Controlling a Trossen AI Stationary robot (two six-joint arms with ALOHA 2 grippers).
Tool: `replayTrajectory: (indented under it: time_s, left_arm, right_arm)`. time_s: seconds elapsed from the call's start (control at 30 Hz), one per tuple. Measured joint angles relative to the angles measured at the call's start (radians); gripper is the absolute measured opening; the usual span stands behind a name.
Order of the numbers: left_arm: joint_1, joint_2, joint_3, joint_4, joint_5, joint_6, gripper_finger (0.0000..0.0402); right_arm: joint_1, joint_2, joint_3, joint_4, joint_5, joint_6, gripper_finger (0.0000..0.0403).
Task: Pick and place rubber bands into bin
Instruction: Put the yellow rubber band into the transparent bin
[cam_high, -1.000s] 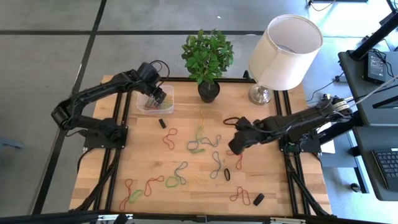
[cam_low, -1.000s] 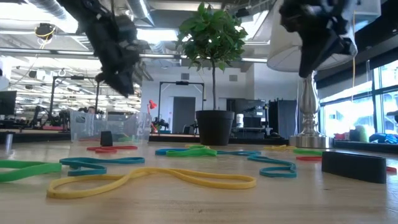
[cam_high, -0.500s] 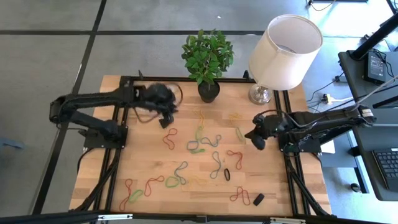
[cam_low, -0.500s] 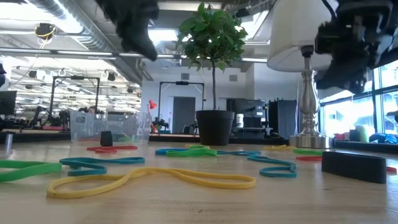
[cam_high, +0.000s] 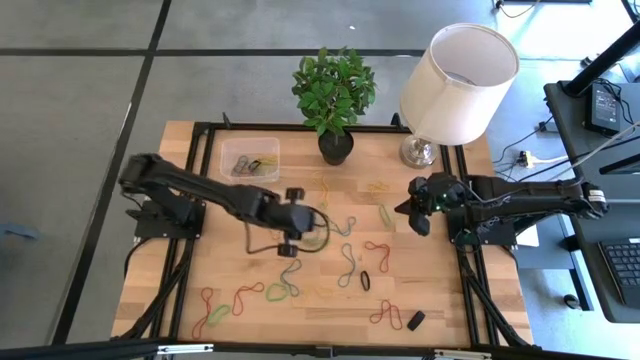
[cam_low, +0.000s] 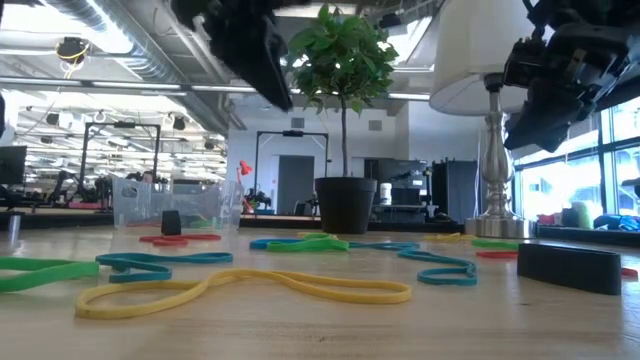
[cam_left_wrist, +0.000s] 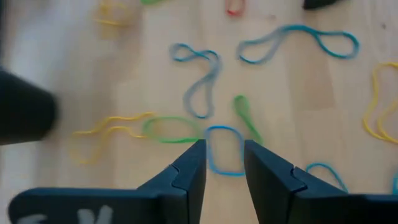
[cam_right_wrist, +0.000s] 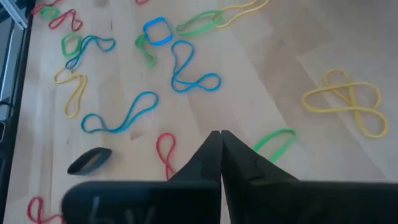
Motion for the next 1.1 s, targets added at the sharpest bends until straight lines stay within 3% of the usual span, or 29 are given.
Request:
replayTrajectory:
  time_s: [0.2,0.6,0.93,1.1]
  left_arm:
    - [-0.048,0.162,0.078,-0.016,0.139,-0.015,0.0143]
    - [-0.164,0.376,0.199,0.012,0.24,-0.044,0.0215]
    - [-0.21,0.49,0.2,0.111,0.249,-0.029,0.0202]
    - [-0.212,0.499,0.202,0.108,0.238,-0.029,0.0152]
  right_arm:
    - [-0.007,0.001,0.0,-0.009,-0.047,-0.022,0.0004]
    - [-0.007,0.001,0.0,-0.113,-0.048,-0.02,0.0005]
    - [-0.007,0.0,0.0,-0.136,-0.048,-0.018,0.0006]
    - [-0.007,0.001,0.0,-0.142,-0.048,-0.017,0.0006]
